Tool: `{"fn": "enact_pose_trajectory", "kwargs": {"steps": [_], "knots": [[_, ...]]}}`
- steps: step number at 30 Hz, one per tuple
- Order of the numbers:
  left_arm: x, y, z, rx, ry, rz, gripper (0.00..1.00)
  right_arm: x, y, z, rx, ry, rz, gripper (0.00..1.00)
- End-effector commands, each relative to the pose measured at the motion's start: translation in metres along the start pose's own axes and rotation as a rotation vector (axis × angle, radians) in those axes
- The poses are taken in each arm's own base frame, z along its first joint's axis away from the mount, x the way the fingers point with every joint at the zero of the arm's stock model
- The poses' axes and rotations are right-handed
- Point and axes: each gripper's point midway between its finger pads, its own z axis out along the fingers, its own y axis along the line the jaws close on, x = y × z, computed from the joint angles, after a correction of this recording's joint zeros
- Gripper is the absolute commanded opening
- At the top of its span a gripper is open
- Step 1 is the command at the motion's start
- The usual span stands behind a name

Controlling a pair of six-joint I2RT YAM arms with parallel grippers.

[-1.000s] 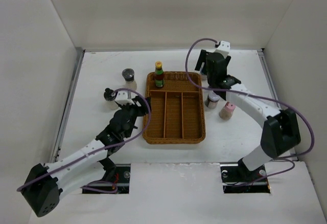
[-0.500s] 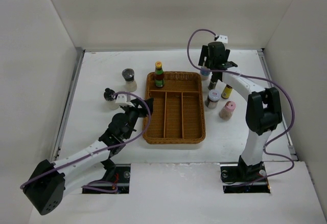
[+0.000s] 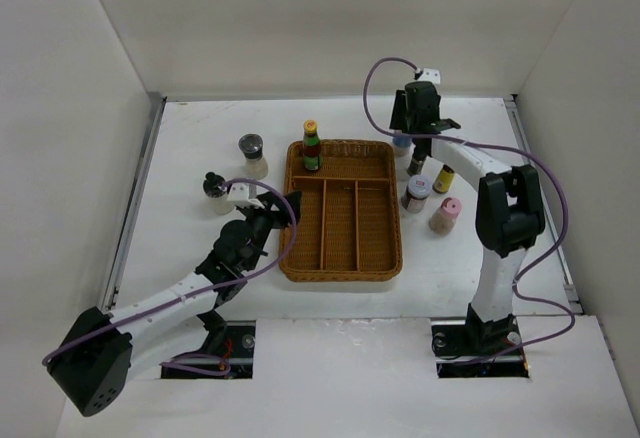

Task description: Organize the condiment bottles

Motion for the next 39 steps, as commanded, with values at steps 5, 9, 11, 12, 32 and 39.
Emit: {"fn": "enact_pose_trajectory", "kwargs": {"steps": [5,9,11,12,32,39], "knots": [[-0.017,-0.006,0.000,0.028,-0.066,-0.034,0.64,-0.131,0.027,-0.090,-0.055,-0.422,0.033,0.47],[-0.024,-0.004,-0.002,0.026,-0.089,-0.045,0.64,-0.144,0.050,-0.137,-0.140,-0.481,0.038,0.46],[-0.026,-0.002,-0.003,0.016,-0.096,-0.046,0.64,-0.137,0.068,-0.151,-0.196,-0.481,0.038,0.46],[-0.027,-0.001,-0.004,0.013,-0.099,-0.048,0.64,-0.133,0.077,-0.156,-0.221,-0.479,0.034,0.46],[-0.034,0.015,-0.008,-0.046,-0.129,-0.058,0.64,0.005,0.171,-0.118,-0.387,-0.254,-0.026,0.47],[-0.033,0.014,-0.007,-0.044,-0.125,-0.060,0.64,0.020,0.175,-0.108,-0.380,-0.241,-0.017,0.58]]}}
